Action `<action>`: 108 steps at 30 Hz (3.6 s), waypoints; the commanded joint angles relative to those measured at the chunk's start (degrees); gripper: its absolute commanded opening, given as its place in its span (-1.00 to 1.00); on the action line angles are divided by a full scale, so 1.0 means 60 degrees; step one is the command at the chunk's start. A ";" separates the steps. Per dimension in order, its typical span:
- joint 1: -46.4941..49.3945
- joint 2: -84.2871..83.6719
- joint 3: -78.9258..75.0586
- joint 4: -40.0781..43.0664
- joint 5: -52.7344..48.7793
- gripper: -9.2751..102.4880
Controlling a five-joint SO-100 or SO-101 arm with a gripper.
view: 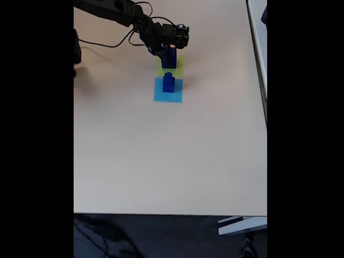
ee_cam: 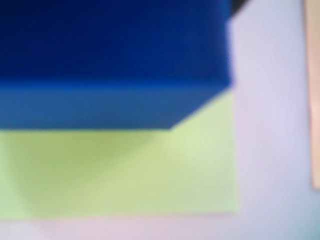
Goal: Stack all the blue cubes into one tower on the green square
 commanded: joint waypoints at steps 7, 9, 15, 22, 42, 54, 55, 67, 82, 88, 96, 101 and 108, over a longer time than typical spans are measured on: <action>0.0117 0.0542 -0.0015 -0.0176 -0.0278 -0.31; 0.0117 0.0527 0.0015 -0.0293 -0.0278 -0.30; 0.0117 0.0527 0.0000 -0.0469 -0.0439 -0.26; 0.0000 0.0542 -0.0557 -0.0396 -0.0732 -0.22; 0.0820 0.0732 -0.4805 0.2051 -0.3281 -0.28; 0.2227 0.1274 -0.4277 0.3398 -0.3545 -0.40; 0.2314 0.1333 -0.4189 0.3398 -0.3604 -0.40; 0.2358 0.1875 -0.2974 0.3398 -0.3369 -0.44; 0.2666 0.2212 -0.1758 0.3149 -0.3472 -0.45; 0.2842 0.2212 -0.1655 0.3120 -0.3589 -0.46; 0.2856 0.2109 -0.1714 0.3062 -0.3633 -0.49; 0.2886 0.1802 -0.2007 0.3047 -0.3735 -0.49; 0.2900 0.1479 -0.2197 0.2900 -0.3779 -0.49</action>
